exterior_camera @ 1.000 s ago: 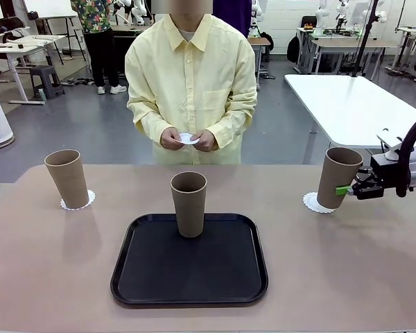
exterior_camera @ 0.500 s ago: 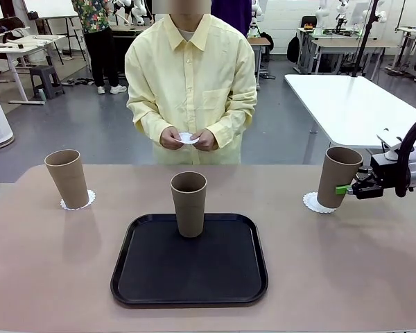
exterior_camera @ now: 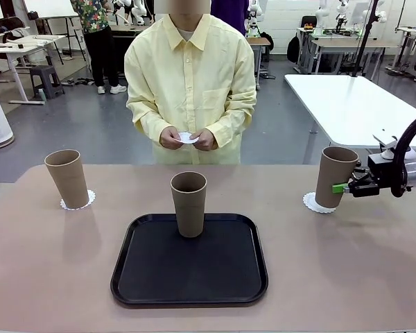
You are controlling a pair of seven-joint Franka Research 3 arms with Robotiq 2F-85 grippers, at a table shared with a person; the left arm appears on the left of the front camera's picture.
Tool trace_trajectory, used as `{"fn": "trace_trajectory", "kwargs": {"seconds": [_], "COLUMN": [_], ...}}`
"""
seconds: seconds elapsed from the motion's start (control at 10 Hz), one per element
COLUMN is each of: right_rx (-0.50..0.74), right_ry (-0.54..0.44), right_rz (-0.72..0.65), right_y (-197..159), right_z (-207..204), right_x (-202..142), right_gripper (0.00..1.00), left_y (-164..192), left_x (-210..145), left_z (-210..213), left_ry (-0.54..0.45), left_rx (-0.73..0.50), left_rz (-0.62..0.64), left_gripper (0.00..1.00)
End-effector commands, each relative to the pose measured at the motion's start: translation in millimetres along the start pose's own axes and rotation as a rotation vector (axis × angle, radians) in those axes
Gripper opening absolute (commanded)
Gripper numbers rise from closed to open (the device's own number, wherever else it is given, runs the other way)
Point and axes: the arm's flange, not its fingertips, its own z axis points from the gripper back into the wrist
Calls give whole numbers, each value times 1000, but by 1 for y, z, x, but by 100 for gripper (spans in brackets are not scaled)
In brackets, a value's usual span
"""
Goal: Place coasters on the table and set cups on them.
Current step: Take one Reusable plastic cup from the Flat Tray and place it on a coaster set by the human.
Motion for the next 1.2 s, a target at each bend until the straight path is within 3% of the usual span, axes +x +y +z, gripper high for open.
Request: {"fn": "trace_trajectory", "kwargs": {"seconds": [0.0,1.1], "right_rx": [-16,18], "right_ry": [-30,-28], "right_rz": [-12,0], "right_y": [-12,-26], "right_z": [-6,-7], "right_x": [0,-22], "right_gripper": [84,84], "left_y": [-2,-2], "left_x": [-1,-1], "left_z": [2,2], "left_ry": [-7,-7], "left_rx": [-8,-8], "left_rz": [-3,-3], "left_gripper": [100,100]}}
